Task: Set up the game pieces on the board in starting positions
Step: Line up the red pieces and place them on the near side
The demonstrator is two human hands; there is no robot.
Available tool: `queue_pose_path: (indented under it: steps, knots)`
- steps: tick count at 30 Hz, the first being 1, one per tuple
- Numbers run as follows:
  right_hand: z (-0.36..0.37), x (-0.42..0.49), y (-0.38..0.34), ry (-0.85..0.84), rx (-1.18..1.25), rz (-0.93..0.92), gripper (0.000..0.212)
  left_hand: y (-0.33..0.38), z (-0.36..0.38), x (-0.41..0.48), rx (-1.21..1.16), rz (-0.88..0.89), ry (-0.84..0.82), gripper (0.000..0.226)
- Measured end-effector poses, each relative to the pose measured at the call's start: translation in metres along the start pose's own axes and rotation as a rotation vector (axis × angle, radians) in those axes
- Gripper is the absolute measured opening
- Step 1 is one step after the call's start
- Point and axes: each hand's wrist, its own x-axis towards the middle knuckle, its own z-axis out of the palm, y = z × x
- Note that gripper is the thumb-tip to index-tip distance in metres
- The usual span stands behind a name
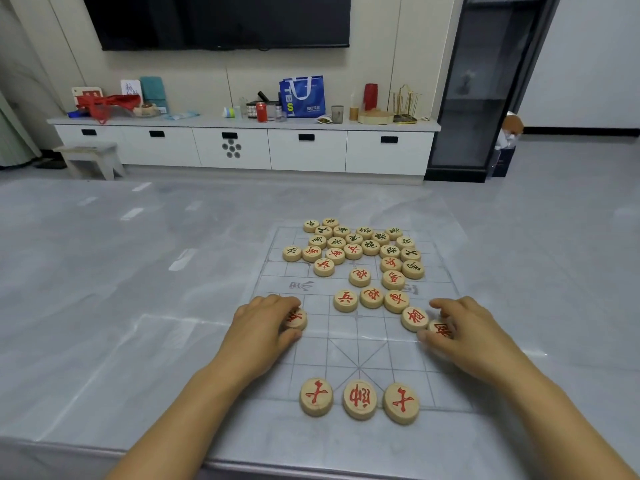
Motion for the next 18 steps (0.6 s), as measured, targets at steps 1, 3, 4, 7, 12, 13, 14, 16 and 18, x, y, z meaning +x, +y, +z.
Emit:
queue_pose_path:
  steps: [1, 3, 4, 7, 12, 13, 14, 16, 18]
  knots:
    - [0.003, 0.002, -0.002, 0.015, -0.011, 0.0, 0.059, -0.001, 0.0, 0.001, 0.0, -0.006, 0.004, 0.042]
    - [0.008, 0.005, -0.006, 0.06, -0.044, -0.023, 0.058, -0.003, 0.001, 0.003, -0.005, -0.039, 0.024, 0.041]
    - [0.011, 0.006, -0.007, 0.08, -0.056, -0.047, 0.054, -0.004, 0.002, 0.004, -0.012, -0.061, 0.035, 0.041]
    - [0.012, 0.005, -0.009, 0.065, -0.054, -0.132, 0.049, -0.006, 0.001, 0.005, -0.044, -0.083, 0.075, 0.042]
    - [0.015, -0.006, -0.024, -0.167, 0.034, -0.414, 0.055, 0.006, 0.0, -0.003, -0.195, 0.099, 0.066, 0.027]
    - [0.016, -0.006, -0.026, -0.182, 0.066, -0.422, 0.058, 0.009, 0.002, -0.005, -0.215, 0.153, 0.029, 0.026]
    - [0.015, -0.006, -0.027, -0.182, 0.092, -0.402, 0.06, 0.012, 0.003, -0.007, -0.221, 0.203, -0.007, 0.025]
    - [0.011, -0.004, -0.024, -0.159, 0.117, -0.327, 0.058, 0.016, 0.006, -0.009, -0.241, 0.288, -0.072, 0.03]
    - [0.009, -0.003, -0.021, -0.14, 0.091, -0.276, 0.048, 0.023, 0.008, -0.01, -0.251, 0.363, -0.132, 0.043]
